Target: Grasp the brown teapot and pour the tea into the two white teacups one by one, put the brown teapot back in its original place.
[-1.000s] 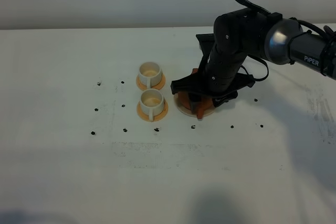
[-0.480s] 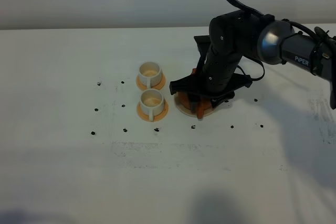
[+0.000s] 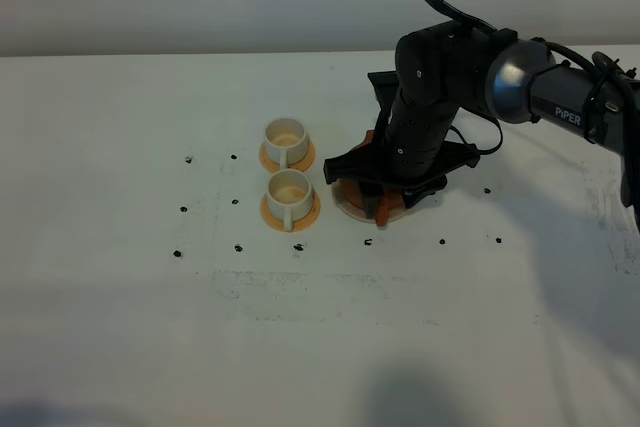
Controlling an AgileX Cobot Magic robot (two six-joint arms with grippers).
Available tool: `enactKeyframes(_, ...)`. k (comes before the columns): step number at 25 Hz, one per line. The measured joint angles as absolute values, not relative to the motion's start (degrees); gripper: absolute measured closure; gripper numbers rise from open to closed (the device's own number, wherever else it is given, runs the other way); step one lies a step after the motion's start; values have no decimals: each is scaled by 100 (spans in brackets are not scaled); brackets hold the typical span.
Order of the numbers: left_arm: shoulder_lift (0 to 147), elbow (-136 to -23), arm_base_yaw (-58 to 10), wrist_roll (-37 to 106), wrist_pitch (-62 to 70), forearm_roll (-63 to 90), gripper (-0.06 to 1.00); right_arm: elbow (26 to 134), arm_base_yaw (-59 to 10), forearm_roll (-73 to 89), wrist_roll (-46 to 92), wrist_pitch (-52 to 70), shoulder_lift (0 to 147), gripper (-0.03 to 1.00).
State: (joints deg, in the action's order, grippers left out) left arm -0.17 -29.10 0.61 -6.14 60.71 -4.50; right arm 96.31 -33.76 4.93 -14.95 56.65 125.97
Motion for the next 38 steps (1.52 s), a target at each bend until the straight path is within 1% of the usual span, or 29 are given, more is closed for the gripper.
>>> enactKeyframes(2,-17,-2910,61,-614,6071,-450,44,9631,-3376,481,-1438,5677,12597,51)
enactKeyframes(5,-17,-2910,61,-614,6071,-450,44,9631,-3376,470,-1300,5689,12597,61)
enactKeyframes(8,-17,-2910,61,-614,6071,-450,44,9631,-3376,488,-1049,5682,12597,79)
enactKeyframes(9,-17,-2910,61,-614,6071,-450,44,9631,-3376,499,-967,5682,12597,84)
enactKeyframes(16,-17,-2910,61,-614,6071,-450,44,9631,-3376,520,-524,5688,12597,84)
enactKeyframes(38,-11,-2910,61,-614,6071,-450,44,9631,-3376,204,-294,5732,12330,84)
